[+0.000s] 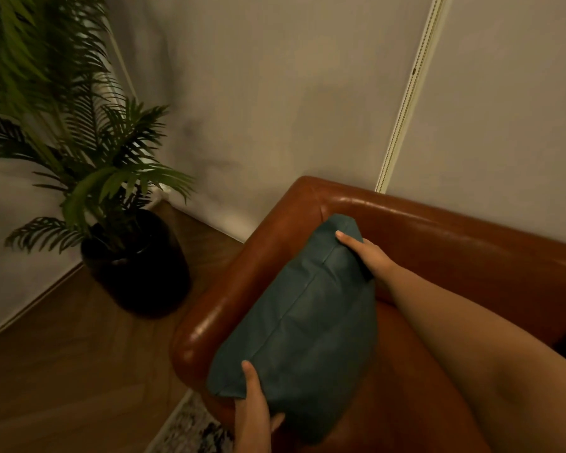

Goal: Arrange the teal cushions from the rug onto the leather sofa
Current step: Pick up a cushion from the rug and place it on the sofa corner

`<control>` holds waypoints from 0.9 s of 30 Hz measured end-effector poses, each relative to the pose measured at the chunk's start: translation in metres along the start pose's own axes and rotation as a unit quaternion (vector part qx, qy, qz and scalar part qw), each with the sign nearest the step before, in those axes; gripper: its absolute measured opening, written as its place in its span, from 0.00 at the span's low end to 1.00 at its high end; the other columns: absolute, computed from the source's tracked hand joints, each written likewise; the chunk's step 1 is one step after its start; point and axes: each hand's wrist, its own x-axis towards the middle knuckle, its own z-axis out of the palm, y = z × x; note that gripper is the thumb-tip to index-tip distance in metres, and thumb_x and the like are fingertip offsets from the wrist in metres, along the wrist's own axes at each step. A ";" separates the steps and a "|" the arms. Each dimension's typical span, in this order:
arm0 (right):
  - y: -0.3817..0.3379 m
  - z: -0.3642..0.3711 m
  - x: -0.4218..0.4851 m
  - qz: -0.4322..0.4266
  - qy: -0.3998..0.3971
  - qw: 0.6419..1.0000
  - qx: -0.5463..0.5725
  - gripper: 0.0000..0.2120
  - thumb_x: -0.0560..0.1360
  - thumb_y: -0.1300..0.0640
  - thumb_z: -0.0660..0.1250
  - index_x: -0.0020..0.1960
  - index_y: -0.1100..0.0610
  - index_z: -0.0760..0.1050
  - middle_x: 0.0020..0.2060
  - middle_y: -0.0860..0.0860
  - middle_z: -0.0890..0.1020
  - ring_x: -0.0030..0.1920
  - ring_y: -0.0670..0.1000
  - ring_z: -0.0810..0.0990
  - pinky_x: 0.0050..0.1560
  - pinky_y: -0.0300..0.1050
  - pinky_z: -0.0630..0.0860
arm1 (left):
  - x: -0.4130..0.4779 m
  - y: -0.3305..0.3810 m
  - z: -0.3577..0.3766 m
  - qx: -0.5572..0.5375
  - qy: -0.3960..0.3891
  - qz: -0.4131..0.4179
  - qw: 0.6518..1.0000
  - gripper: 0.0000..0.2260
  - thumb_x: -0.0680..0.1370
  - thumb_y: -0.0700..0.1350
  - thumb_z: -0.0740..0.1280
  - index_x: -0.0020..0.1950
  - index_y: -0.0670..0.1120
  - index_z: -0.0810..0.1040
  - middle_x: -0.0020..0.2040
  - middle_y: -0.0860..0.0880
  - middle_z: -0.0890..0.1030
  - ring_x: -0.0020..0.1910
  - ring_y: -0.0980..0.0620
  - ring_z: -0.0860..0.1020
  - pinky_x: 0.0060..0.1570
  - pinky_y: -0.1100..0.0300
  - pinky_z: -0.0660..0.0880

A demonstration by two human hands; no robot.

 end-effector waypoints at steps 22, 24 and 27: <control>0.036 0.039 0.070 0.032 0.037 0.998 -0.043 0.38 0.64 0.34 0.73 0.66 0.55 0.72 0.59 0.54 0.80 0.55 0.55 0.80 0.59 0.53 0.77 | 0.052 -0.005 -0.004 0.072 0.011 -0.050 0.996 0.38 0.70 0.69 0.58 0.75 0.51 0.60 0.72 0.46 0.68 0.68 0.40 0.68 0.56 0.43 0.69; 0.039 0.038 0.071 0.034 0.035 0.997 -0.065 0.42 0.63 0.33 0.73 0.69 0.56 0.70 0.61 0.54 0.78 0.58 0.57 0.79 0.62 0.56 0.75 | 0.052 -0.007 -0.005 0.098 0.011 -0.050 0.994 0.40 0.69 0.70 0.58 0.76 0.50 0.58 0.73 0.46 0.67 0.68 0.39 0.68 0.54 0.44 0.69; 0.040 0.039 0.071 0.040 0.039 0.993 -0.105 0.44 0.63 0.31 0.71 0.71 0.55 0.67 0.63 0.55 0.77 0.60 0.58 0.77 0.64 0.57 0.74 | 0.051 -0.005 -0.007 0.126 0.001 -0.060 0.990 0.41 0.69 0.71 0.57 0.74 0.47 0.62 0.71 0.44 0.69 0.66 0.38 0.69 0.53 0.45 0.68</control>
